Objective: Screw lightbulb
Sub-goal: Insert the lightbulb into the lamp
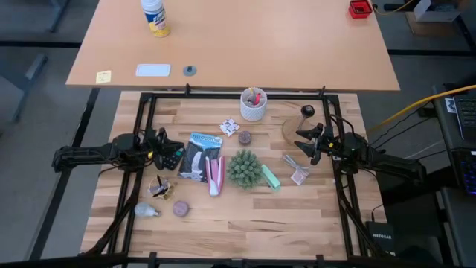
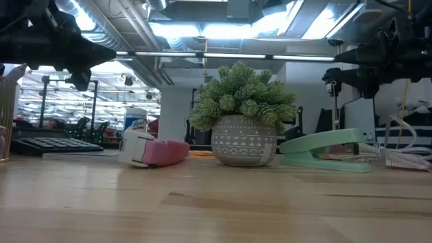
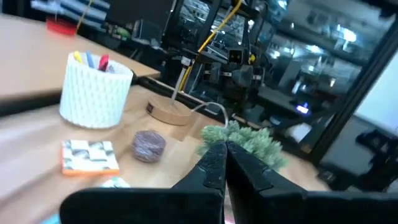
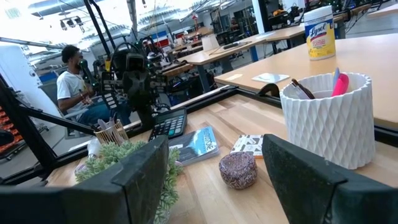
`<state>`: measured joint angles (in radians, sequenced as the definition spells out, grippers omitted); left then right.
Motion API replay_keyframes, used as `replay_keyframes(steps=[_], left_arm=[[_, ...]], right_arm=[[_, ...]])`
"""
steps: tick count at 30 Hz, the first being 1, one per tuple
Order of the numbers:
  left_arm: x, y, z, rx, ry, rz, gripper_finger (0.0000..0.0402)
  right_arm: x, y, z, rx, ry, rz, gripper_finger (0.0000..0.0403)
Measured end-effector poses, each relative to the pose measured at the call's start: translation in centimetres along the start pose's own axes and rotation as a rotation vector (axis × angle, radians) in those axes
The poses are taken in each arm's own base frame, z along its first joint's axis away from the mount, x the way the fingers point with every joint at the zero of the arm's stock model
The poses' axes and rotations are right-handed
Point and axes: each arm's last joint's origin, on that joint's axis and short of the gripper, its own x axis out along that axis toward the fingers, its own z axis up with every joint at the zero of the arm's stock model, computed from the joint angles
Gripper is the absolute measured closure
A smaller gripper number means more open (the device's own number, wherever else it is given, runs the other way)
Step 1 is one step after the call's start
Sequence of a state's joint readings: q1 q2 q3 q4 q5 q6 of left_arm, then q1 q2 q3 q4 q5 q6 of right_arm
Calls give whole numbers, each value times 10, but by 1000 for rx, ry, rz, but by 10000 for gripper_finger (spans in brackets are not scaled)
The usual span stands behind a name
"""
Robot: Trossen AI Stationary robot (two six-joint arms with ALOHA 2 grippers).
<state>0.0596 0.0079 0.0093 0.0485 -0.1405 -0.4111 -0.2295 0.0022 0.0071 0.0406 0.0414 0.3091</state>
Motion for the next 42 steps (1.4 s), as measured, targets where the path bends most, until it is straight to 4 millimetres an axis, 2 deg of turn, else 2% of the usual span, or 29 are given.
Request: replay_keyframes(steps=[6, 12, 18, 25, 28, 33, 38, 42], left_arm=[[0, 0, 1, -33, -8, 1, 400], [-1, -5, 8, -198, -12, -76, 400], [-11, -26, 45, -186, -136, -345, 400], [-31, -47, 92, -143, -172, -480, 400], [-38, -53, 109, -140, -86, -468, 400], [-40, -63, 130, -177, 163, -359, 400], [-26, -71, 141, -293, 477, -228, 400], [-9, -76, 136, -473, 784, -154, 400]], right_arm=[[0, 1, 3, 1, -17, 6, 137], [0, 1, 4, 1, -21, 7, 137], [-1, 1, 4, 1, -22, 7, 137], [-1, 2, 5, 1, -21, 7, 137], [-1, 2, 5, 1, -21, 7, 137], [-1, 2, 5, 1, -22, 7, 137], [-1, 2, 5, 1, -23, 7, 137], [-1, 2, 5, 22, -23, 8, 137]])
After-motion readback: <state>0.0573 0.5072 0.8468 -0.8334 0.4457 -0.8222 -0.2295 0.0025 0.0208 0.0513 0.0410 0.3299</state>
